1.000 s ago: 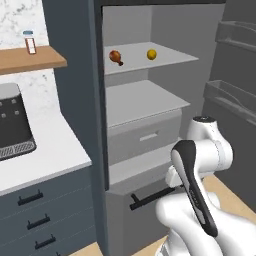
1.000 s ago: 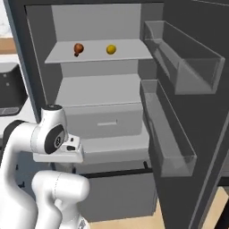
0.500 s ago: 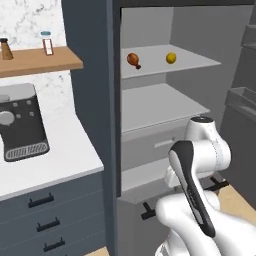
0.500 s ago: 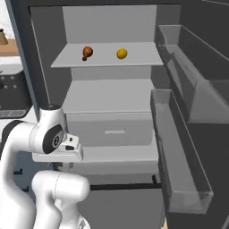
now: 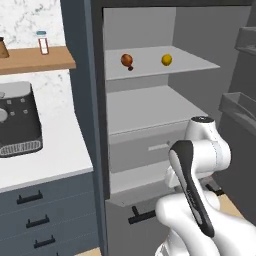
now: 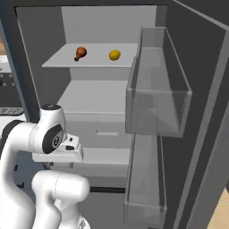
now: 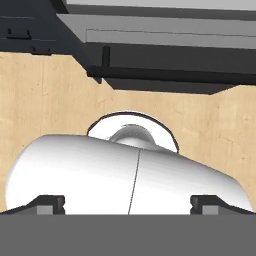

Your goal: Place one lemon and one chicken drumstick in each tupperware on the nearby counter, to pack two identical lunches.

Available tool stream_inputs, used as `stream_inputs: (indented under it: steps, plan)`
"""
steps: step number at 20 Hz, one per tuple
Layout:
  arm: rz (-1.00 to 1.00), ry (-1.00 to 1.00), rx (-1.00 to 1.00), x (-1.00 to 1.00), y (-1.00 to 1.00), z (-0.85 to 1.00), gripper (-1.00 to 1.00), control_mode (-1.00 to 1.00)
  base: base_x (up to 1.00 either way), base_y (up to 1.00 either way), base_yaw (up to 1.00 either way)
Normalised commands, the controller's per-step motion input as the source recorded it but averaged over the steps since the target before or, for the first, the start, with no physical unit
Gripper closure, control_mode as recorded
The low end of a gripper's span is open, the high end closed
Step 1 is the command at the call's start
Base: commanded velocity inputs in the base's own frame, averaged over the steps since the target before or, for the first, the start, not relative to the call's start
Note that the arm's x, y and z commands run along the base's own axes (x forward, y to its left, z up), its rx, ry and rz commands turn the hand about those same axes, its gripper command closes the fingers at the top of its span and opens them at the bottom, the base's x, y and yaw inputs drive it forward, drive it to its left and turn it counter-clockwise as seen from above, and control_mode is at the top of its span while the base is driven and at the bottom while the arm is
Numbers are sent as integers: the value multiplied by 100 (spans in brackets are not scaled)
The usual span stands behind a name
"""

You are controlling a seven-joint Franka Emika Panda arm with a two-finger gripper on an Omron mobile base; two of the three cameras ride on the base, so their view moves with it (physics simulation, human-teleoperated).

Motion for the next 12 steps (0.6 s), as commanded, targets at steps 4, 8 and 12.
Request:
stream_inputs:
  steps: [4,8,12]
  plan:
    - [0,0,0,0,0,0,-100,100,38,-7,6]
    - [0,0,0,0,0,0,-100,100,64,-11,0]
    - [0,0,0,0,0,0,-100,100,50,-13,0]
